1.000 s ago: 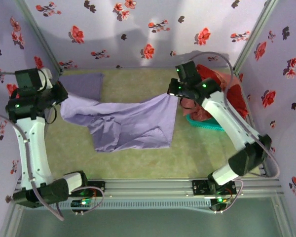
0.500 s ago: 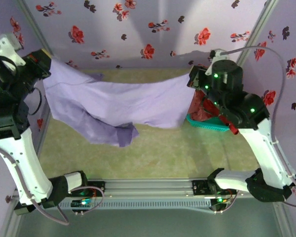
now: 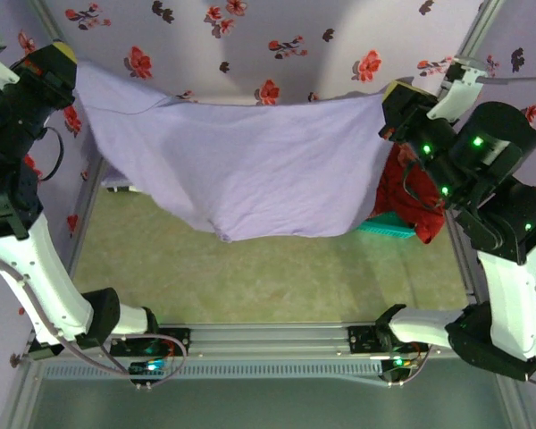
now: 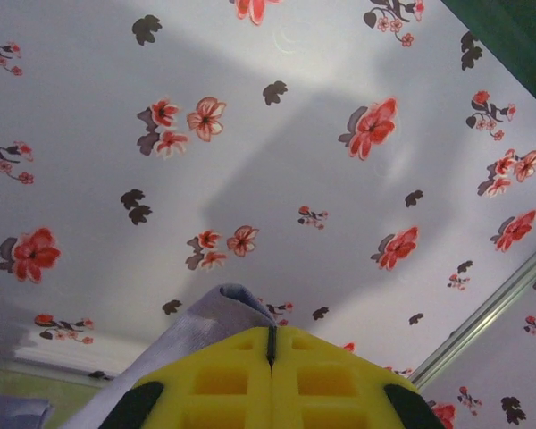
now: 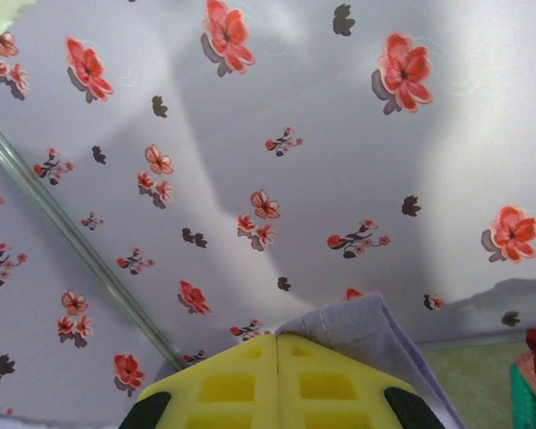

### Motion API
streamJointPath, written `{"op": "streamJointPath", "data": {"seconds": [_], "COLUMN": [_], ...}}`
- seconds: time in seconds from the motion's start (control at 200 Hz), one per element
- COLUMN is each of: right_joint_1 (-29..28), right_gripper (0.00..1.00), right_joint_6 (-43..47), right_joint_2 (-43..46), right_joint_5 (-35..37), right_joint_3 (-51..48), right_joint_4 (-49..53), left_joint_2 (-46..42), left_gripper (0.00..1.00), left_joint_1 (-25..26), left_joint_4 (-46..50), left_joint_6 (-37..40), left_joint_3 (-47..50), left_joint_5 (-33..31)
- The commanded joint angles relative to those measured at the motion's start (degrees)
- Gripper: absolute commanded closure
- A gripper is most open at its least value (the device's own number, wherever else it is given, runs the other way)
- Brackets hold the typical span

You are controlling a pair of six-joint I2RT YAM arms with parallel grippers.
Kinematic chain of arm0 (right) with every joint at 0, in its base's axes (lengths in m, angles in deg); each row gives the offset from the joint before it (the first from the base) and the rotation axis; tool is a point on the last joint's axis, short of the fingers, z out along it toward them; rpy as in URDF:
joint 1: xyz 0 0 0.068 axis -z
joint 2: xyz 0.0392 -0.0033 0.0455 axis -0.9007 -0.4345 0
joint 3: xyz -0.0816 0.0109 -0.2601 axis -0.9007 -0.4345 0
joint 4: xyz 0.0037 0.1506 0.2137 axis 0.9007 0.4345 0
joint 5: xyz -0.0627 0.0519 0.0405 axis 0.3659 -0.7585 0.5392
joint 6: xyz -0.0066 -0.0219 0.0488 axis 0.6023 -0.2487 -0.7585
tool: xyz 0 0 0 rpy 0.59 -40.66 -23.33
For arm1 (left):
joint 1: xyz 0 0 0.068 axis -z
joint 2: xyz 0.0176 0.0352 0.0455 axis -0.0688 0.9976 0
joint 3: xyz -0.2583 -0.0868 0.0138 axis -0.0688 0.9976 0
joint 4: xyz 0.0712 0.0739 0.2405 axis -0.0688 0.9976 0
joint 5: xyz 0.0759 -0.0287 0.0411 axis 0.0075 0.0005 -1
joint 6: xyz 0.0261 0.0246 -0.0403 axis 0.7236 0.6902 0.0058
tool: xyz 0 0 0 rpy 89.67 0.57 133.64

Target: Fold and stack the t-shirts

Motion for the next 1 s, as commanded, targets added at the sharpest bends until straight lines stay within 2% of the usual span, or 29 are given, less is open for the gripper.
{"op": "streamJointPath", "data": {"seconds": [0.0, 0.105, 0.215, 0.7, 0.85, 0.995], "right_joint_1": [-0.4, -0.4, -0.4, -0.4, -0.5, -0.3], "right_gripper": [1.0, 1.0, 1.0, 1.0, 1.0, 1.0], "right_joint_6": [0.2, 0.5, -0.1, -4.5, -3.2, 0.8], "right_joint_2": [2.3, 3.9, 5.3, 6.1, 3.1, -1.7], "right_joint_5": [-0.9, -0.1, -0.5, -4.6, -0.6, 5.4], "right_joint_3": [0.1, -1.2, -2.8, -5.4, -6.2, -10.9], "right_joint_4": [-0.9, -0.3, -0.4, -0.6, 2.8, 2.0], "left_joint_2": [-3.6, -7.1, -8.6, -9.7, -4.2, 0.0], "left_gripper": [1.0, 1.0, 1.0, 1.0, 1.0, 1.0], "left_joint_1": [-0.4, -0.4, -0.4, -0.4, -0.3, -0.3], "left_joint_4": [2.9, 2.9, 3.8, 6.9, 14.3, 9.6], "left_joint_6": [4.4, 7.3, 8.9, 9.8, 9.2, 9.6], "left_joint_3": [-0.7, 2.1, 2.2, 0.8, -0.8, 8.6], "left_joint_5": [-4.1, -7.8, -8.9, -14.5, -13.6, -11.6]}}
